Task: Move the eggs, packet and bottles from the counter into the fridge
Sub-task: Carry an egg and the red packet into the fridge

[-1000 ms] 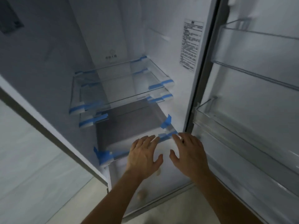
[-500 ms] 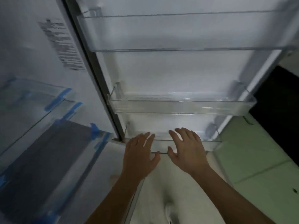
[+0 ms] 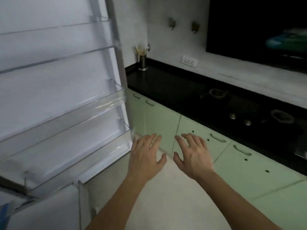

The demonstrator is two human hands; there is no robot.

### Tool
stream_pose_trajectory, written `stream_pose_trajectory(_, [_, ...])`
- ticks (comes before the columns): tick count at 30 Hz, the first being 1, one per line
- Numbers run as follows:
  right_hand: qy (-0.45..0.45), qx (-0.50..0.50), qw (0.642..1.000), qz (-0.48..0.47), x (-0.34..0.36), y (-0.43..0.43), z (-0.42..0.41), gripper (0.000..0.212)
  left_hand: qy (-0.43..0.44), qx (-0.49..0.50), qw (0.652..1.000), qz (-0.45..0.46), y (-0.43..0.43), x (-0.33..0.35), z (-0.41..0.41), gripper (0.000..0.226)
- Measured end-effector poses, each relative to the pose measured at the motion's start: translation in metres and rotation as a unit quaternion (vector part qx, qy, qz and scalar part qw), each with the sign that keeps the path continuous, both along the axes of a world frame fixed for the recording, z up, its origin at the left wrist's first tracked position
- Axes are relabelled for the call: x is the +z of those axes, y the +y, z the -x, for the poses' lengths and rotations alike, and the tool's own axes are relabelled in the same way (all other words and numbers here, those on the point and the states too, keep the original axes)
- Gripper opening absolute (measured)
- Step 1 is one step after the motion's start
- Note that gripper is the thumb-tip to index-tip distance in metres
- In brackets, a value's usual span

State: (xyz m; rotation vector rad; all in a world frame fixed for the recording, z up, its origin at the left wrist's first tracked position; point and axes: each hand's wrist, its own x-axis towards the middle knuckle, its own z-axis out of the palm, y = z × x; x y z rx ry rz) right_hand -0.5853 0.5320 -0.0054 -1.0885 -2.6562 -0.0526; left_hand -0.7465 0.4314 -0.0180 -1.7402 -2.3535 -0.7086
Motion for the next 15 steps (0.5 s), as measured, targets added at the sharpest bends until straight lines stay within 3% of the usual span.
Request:
stream_pose_trajectory(7, [0.03, -0.176, 0.984, -0.001, 0.002, 0.007, -0.155, 0.054, 0.035, -0.153, 0.987, 0.031, 0.064, 0.009, -0.128, 0.059])
stream_pose_trajectory(15, [0.028, -0.352, 0.936, 0.013, -0.009, -0.037, -0.356, 0.053, 0.047, -0.314, 0.947, 0.053, 0.095, 0.007, -0.318, 0.062])
